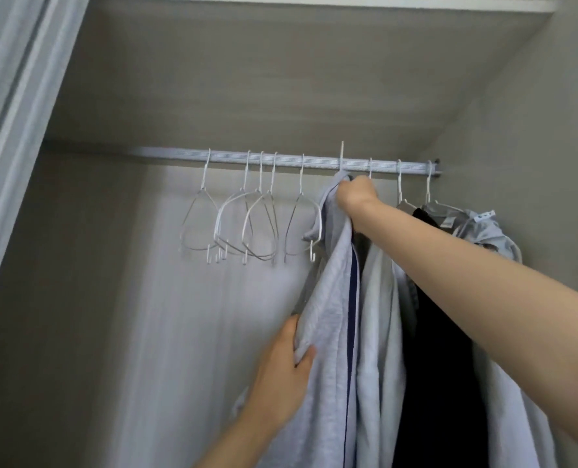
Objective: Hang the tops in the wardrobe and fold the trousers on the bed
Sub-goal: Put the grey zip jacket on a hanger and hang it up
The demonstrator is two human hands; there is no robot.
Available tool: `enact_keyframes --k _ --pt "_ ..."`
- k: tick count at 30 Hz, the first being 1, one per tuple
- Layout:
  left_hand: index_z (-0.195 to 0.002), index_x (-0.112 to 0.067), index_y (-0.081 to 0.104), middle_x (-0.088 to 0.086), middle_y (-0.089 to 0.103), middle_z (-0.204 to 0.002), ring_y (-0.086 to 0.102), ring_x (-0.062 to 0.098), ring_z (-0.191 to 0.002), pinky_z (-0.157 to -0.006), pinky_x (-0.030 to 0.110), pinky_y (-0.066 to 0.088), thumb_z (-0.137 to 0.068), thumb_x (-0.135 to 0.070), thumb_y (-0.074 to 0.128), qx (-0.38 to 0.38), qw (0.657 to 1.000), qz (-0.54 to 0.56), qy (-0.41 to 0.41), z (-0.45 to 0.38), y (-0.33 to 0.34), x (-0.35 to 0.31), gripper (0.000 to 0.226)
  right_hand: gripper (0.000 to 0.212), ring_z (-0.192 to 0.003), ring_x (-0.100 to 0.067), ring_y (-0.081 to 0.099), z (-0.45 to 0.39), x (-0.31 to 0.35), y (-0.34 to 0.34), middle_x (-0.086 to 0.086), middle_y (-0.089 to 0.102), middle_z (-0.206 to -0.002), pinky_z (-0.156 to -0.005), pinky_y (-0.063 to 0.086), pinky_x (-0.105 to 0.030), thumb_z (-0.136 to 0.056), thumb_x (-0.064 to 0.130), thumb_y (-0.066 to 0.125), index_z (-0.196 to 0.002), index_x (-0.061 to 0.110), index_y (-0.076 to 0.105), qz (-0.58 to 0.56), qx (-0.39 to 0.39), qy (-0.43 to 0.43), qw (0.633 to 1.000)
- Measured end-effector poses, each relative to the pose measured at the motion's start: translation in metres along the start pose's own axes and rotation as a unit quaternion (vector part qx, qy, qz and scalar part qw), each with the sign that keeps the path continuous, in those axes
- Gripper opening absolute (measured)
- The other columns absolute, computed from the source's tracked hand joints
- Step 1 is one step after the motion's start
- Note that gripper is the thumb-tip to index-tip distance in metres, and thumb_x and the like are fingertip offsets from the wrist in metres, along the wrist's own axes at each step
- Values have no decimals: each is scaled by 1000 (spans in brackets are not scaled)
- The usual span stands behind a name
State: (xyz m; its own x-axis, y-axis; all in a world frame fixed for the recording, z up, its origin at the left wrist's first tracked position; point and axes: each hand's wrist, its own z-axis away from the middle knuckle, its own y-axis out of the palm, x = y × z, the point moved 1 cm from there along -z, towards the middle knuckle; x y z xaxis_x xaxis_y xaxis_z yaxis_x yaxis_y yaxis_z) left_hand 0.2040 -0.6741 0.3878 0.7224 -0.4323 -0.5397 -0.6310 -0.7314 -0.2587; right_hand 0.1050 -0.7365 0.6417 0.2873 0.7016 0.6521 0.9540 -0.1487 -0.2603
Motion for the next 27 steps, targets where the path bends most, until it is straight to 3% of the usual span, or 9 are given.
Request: enact_keyframes --k 6,10,14,16,18,21,24,27 --pt "-139 -34 41 -16 57 -131 53 0 -119 -105 26 42 -98 -26 52 29 999 15 -26 9 14 16 43 35 -127 -33 46 14 -14 6 -19 49 -138 -100 37 -31 -101 11 36 -129 -5 49 33 30 1 999" --pt "-135 -36 44 -22 60 -124 56 -7 -113 -101 21 44 -97 -23 56 11 999 32 -15 14 15 15 42 38 -108 -28 51 39 -16 3 -14 53 -129 -82 39 -27 -94 16 42 -129 0 47 0 20 -33 999" --pt "-126 -33 49 -20 66 -110 62 -3 -102 -89 20 49 -93 -24 61 -18 999 24 -26 24 13 14 36 62 -108 -34 51 97 -53 22 -13 50 -127 -86 45 -40 -84 19 51 -141 13 26 36 -60 -186 980" --pt "-117 -33 49 -20 66 -102 62 -7 -93 -78 12 48 -93 -24 61 -11 999 10 -33 34 10 10 29 70 -108 -34 49 125 -71 33 -12 43 -129 -85 44 -43 -88 20 50 -149 22 14 96 -80 -256 959" --pt "-121 -40 44 -22 64 -102 60 -9 -88 -71 6 43 -93 -27 60 -1 999 -16 -40 45 3 7 35 70 -102 -33 50 135 -81 37 -10 41 -126 -80 47 -43 -92 19 46 -152 23 8 118 -88 -281 948" --pt "-134 -42 40 -20 64 -114 63 5 -99 -81 22 48 -93 -35 59 17 997 -58 -54 63 -7 6 47 65 -100 -34 51 142 -86 29 -12 39 -127 -79 48 -44 -94 18 44 -151 19 13 140 -79 -291 943" --pt "-134 -42 38 -12 69 -98 66 12 -82 -76 30 53 -91 -40 59 40 991 -102 -81 88 -15 8 48 61 -104 -33 49 167 -97 22 -11 34 -134 -79 50 -46 -95 25 44 -149 19 17 175 -43 -294 939" --pt "-129 -40 40 -8 68 -88 65 18 -77 -72 34 53 -88 -41 61 43 985 -129 -110 115 -22 9 46 58 -104 -33 52 200 -111 20 -8 29 -137 -83 50 -46 -96 31 41 -148 26 17 160 34 -279 946"
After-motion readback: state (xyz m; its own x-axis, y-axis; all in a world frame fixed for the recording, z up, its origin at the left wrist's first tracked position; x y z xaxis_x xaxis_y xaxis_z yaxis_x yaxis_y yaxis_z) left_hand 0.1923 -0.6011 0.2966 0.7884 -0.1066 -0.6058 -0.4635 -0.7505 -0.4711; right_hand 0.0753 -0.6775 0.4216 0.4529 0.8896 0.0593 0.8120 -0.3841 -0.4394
